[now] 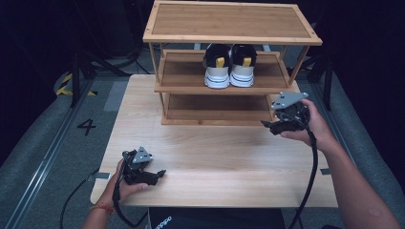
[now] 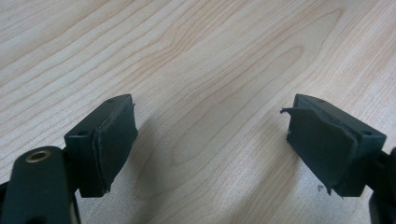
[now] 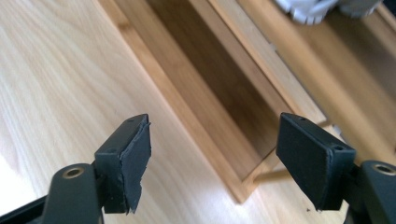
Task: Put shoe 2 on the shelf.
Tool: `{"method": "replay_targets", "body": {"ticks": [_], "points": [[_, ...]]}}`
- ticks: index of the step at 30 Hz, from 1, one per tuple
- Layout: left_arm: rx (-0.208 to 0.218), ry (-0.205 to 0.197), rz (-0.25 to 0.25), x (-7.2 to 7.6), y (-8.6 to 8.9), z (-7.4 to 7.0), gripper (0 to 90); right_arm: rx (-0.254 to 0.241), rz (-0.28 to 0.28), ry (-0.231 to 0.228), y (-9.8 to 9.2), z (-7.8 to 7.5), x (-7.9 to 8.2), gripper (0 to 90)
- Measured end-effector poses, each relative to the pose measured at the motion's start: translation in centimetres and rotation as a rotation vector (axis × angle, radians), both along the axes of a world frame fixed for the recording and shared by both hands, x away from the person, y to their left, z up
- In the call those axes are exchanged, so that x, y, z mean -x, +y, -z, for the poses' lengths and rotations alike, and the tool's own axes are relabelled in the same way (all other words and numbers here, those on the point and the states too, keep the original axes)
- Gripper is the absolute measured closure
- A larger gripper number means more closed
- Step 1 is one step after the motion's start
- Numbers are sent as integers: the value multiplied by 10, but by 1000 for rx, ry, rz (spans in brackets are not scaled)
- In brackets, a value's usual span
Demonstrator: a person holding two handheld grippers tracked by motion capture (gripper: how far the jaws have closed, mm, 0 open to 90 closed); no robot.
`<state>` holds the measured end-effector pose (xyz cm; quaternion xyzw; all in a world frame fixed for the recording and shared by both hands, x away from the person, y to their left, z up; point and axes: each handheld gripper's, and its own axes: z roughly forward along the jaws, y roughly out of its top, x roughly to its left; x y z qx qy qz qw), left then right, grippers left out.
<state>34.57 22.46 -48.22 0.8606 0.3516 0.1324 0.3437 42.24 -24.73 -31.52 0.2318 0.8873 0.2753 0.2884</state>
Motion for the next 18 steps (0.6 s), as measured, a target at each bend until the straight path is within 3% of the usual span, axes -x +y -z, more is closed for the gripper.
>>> {"method": "replay_targets", "body": {"ticks": [18], "points": [[0,0,0,0,0,0,160,5,12,26,-42,45,37,265]]}}
